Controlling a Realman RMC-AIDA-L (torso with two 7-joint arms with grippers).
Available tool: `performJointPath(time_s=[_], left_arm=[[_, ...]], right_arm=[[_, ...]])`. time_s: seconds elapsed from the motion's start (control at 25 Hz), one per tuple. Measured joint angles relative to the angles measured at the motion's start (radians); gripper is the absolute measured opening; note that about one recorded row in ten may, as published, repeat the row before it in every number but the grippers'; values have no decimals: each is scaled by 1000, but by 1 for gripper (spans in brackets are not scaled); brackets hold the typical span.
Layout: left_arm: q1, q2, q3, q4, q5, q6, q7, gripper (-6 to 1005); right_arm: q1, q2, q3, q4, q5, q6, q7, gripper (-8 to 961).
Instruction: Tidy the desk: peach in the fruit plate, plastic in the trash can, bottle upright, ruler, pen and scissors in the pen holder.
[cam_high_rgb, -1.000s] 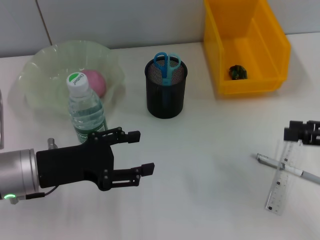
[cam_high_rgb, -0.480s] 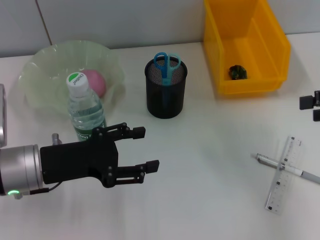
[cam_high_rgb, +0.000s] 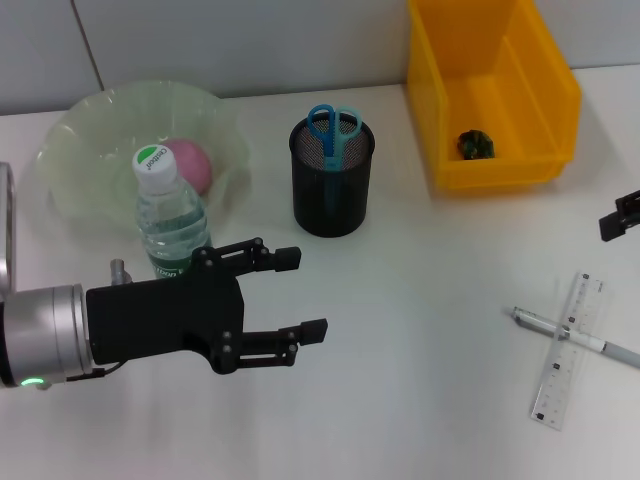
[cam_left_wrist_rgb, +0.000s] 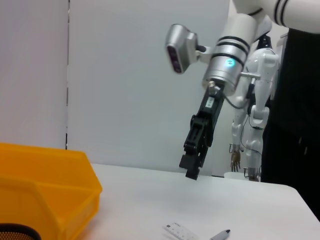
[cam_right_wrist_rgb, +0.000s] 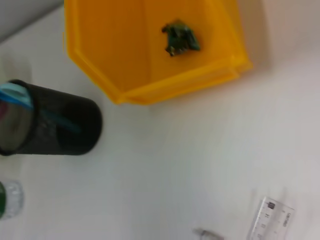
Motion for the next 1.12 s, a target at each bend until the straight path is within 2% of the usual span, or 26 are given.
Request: performJointPath(time_s=[0.16, 0.32, 0.64, 0.72, 0.92, 1.12], left_arm=[[-1, 0, 0, -13, -3, 0, 31, 810], [-6, 1, 0, -25, -4, -1, 43, 810], [-6, 2, 0, -39, -4, -6, 87, 811], [-3, 3, 0, -39, -4, -7, 96, 811], [1, 5, 0, -39, -4, -7, 103, 811], [2, 5, 0, -39, -4, -3, 107, 811]], right_arm=[[52, 9, -7, 60, -86, 38, 25, 738], [88, 33, -34, 93, -169, 85, 70, 738], [113, 50, -155, 107, -195, 121, 134, 738], [121, 64, -168, 127, -198, 137, 137, 738], [112, 65, -173, 173, -198, 167, 137, 738], [86, 60, -176, 167, -197, 187, 137, 738]])
